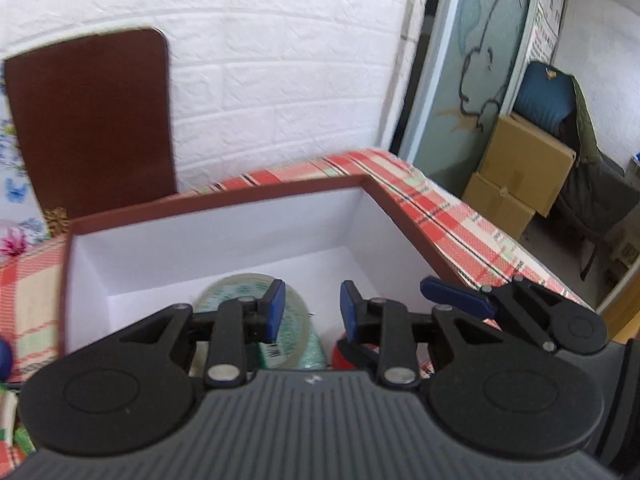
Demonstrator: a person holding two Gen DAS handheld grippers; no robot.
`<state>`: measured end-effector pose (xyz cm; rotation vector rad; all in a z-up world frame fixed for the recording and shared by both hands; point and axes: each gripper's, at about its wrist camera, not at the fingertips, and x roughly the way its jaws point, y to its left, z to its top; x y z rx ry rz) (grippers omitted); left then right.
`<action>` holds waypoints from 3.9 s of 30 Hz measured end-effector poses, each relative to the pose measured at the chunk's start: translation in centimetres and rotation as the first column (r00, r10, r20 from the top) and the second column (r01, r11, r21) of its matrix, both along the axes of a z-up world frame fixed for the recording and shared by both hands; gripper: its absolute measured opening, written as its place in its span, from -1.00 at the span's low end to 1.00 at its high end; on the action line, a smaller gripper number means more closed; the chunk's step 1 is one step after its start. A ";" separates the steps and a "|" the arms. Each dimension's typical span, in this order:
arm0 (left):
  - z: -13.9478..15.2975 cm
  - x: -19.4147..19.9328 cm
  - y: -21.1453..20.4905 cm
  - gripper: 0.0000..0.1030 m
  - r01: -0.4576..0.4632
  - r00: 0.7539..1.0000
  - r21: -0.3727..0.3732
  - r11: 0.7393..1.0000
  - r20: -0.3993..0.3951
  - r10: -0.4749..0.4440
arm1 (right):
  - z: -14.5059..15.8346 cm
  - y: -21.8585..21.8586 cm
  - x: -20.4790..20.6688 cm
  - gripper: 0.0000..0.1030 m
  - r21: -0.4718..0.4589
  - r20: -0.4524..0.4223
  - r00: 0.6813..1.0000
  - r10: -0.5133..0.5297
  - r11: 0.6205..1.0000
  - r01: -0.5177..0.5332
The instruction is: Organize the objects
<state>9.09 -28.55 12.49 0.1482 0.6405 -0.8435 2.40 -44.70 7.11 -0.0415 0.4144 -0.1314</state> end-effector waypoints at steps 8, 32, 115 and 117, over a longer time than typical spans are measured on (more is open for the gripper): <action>1.1 -0.9 6.0 -0.25 -0.109 0.991 -0.032 0.993 0.068 0.111 | 0.9 1.4 -0.1 0.34 0.048 -0.053 0.999 0.013 0.999 -0.010; -5.6 1.7 26.0 -0.20 -0.509 0.860 0.044 0.859 0.001 0.510 | 1.7 15.4 1.4 0.34 0.007 -0.106 0.967 0.231 0.973 -0.231; 0.3 2.9 10.9 -0.31 -0.133 0.990 -0.162 0.978 -0.078 0.121 | 2.8 12.6 1.4 0.15 -0.025 0.082 0.976 0.201 0.980 -0.199; -0.1 3.5 9.3 -0.27 -0.139 0.989 -0.136 0.981 -0.064 0.132 | 2.6 11.0 2.1 0.15 -0.004 0.068 0.983 0.172 0.985 -0.172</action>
